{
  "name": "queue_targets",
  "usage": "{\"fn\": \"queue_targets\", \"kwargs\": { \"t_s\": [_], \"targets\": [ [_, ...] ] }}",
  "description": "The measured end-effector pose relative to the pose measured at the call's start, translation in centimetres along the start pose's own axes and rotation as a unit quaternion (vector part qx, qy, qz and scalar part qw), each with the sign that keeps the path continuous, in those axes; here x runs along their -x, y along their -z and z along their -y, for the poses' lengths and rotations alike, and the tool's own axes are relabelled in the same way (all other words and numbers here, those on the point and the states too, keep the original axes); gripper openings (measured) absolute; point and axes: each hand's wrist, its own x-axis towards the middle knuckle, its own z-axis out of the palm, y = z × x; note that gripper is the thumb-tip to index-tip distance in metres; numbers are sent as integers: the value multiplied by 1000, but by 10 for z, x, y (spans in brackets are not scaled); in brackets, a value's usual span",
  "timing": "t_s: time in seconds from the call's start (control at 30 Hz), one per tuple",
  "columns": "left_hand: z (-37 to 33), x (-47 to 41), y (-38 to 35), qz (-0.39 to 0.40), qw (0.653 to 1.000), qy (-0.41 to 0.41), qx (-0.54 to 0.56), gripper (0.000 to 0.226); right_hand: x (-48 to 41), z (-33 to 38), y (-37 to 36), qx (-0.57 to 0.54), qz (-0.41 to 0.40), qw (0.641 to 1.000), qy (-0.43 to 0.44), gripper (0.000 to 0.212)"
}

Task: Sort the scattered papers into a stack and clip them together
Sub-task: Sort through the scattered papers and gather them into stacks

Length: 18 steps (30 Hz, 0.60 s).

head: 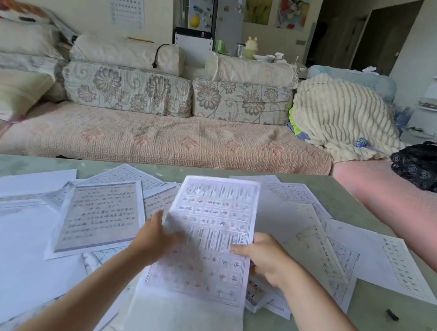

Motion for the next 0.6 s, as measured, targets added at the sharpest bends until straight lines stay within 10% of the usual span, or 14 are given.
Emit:
{"fn": "queue_targets", "kwargs": {
  "t_s": [0.13,0.4,0.6],
  "targets": [
    [25,10,6,2,992,37,124,56,3,-6,-21,100,-43,994,9,25],
    [62,11,13,-15,967,-100,-233,94,8,-10,-55,437,-75,895,-37,64],
    [64,8,6,49,938,-225,-260,43,6,-12,-53,533,22,845,35,81]
  ]
}}
